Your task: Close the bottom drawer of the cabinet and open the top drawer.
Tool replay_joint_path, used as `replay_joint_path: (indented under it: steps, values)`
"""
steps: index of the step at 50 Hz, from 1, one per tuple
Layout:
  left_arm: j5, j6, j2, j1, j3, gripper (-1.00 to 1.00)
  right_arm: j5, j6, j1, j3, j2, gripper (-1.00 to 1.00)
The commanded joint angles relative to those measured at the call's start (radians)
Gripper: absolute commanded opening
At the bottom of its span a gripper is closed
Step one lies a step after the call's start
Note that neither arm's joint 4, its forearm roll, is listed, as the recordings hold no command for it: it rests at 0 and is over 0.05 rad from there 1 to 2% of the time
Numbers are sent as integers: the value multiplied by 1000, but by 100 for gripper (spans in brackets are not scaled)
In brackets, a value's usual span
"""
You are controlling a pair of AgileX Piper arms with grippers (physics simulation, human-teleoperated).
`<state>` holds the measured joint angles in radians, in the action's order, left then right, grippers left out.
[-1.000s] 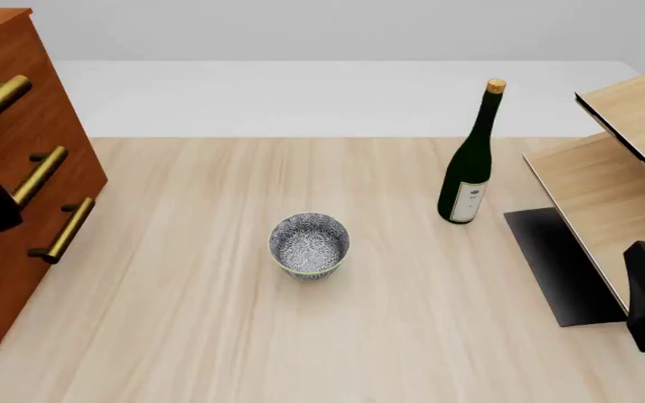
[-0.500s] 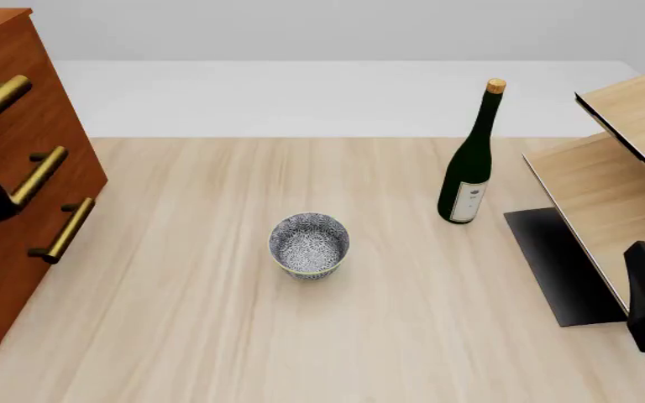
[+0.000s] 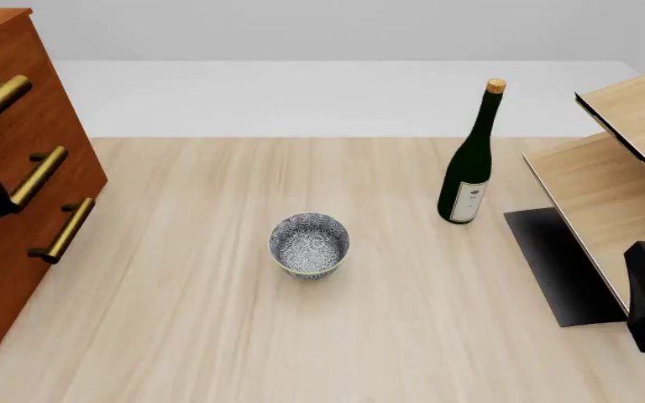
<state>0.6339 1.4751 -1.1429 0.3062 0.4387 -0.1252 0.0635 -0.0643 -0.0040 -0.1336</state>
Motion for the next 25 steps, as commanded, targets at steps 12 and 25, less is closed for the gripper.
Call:
replay_joint_path:
  steps: [12,25]
  values:
    - [21,4,-43,9,7,100,5,0,1,0,5,100]
    - [16,2,-35,6,9,-100,4,0,1,0,4,100]
